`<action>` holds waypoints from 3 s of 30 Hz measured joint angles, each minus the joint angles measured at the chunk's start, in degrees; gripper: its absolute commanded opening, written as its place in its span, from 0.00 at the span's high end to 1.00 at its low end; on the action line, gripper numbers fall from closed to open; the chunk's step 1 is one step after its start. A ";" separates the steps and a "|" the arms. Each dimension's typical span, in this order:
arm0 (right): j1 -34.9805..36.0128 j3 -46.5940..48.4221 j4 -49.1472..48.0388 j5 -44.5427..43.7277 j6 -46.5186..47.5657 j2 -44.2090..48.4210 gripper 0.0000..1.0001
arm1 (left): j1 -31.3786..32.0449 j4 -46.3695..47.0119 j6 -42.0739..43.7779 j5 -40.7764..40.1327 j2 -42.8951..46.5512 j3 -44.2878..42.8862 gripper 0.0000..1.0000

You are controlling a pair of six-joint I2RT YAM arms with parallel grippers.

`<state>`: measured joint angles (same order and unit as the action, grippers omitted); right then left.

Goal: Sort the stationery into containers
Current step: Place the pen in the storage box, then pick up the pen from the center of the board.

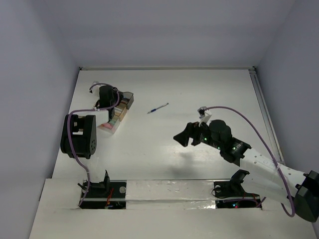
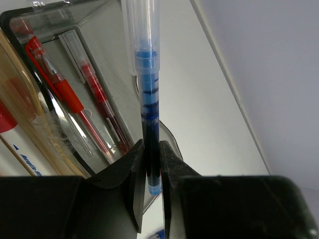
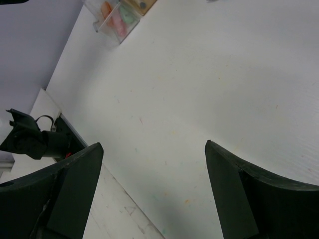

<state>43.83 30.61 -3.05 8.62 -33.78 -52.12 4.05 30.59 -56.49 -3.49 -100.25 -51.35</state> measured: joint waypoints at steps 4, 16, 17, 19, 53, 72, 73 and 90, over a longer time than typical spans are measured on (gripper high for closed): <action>0.00 -0.35 0.04 -0.02 0.22 -0.02 0.11 | 0.00 0.15 -0.44 -0.35 0.00 0.11 0.79; 0.00 -0.35 0.02 -0.09 0.59 -0.02 0.11 | 0.13 0.46 -0.81 -1.38 0.20 0.39 0.61; 0.00 -0.35 0.02 -0.26 0.61 -0.04 0.11 | 0.13 0.44 -0.70 -1.42 0.52 0.48 0.60; 0.00 -0.35 0.02 -0.57 0.70 -0.15 0.11 | 0.33 0.37 -0.46 -1.53 1.79 0.96 0.54; -7.37 43.28 17.44 2.25 40.22 -45.70 0.26 | 17.73 -2.03 19.28 8.04 73.77 37.59 0.33; -7.39 88.43 44.52 0.48 62.51 -80.21 0.21 | 18.78 -6.56 21.53 9.20 77.96 42.38 0.34; -7.39 90.09 45.57 0.76 63.21 -81.44 0.21 | 18.78 -6.54 21.53 9.16 77.96 42.38 0.34; -6.86 100.52 50.05 7.78 65.88 -92.70 0.47 | 18.78 -6.49 21.57 8.02 77.48 42.38 0.34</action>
<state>36.97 131.13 47.00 16.40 32.10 -144.81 22.83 24.10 -34.92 4.54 -22.76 -8.97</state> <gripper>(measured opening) 0.602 0.661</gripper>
